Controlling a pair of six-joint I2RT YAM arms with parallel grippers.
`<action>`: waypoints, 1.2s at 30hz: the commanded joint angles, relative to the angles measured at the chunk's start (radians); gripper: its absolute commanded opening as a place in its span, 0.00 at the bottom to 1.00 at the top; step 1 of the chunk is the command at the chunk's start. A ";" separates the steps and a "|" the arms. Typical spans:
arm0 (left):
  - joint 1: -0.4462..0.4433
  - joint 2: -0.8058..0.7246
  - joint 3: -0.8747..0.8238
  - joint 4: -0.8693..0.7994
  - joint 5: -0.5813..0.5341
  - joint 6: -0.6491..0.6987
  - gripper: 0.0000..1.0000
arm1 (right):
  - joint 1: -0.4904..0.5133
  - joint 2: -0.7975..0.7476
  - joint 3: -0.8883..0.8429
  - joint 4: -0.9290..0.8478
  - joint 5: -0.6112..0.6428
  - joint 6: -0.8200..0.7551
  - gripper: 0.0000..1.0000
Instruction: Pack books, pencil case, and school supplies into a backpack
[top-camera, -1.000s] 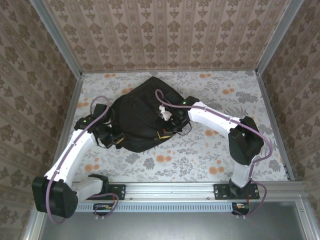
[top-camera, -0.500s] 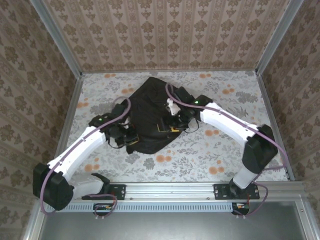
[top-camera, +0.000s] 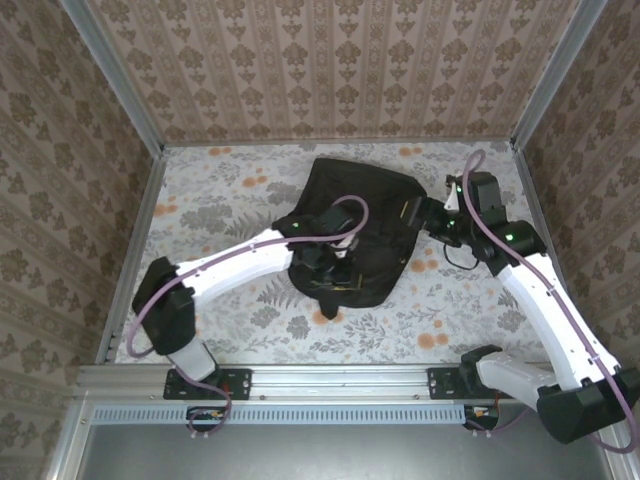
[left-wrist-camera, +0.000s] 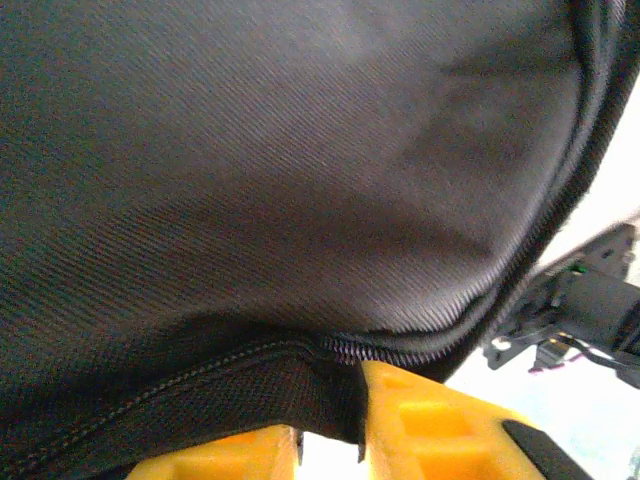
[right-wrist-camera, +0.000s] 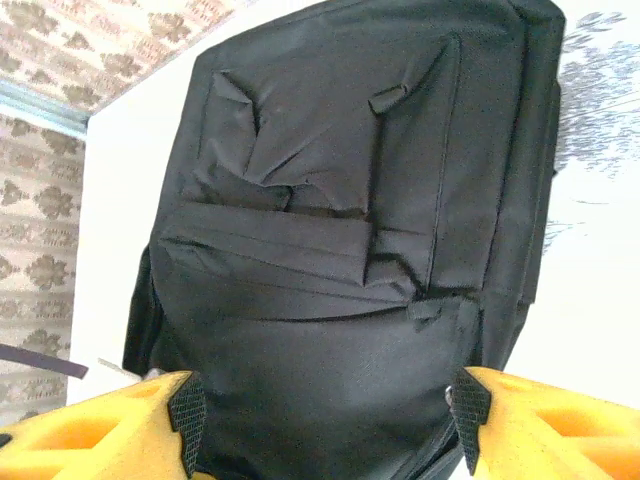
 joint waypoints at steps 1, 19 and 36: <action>-0.026 0.082 0.109 0.047 0.121 0.082 0.30 | -0.028 -0.028 -0.030 -0.003 0.033 -0.001 0.70; 0.598 -0.436 -0.176 0.172 -0.142 0.421 1.00 | -0.080 -0.189 -0.196 0.321 0.256 -0.203 1.00; 1.065 -0.536 -0.966 1.111 -0.398 0.713 1.00 | -0.155 0.107 -0.779 1.286 0.435 -0.609 1.00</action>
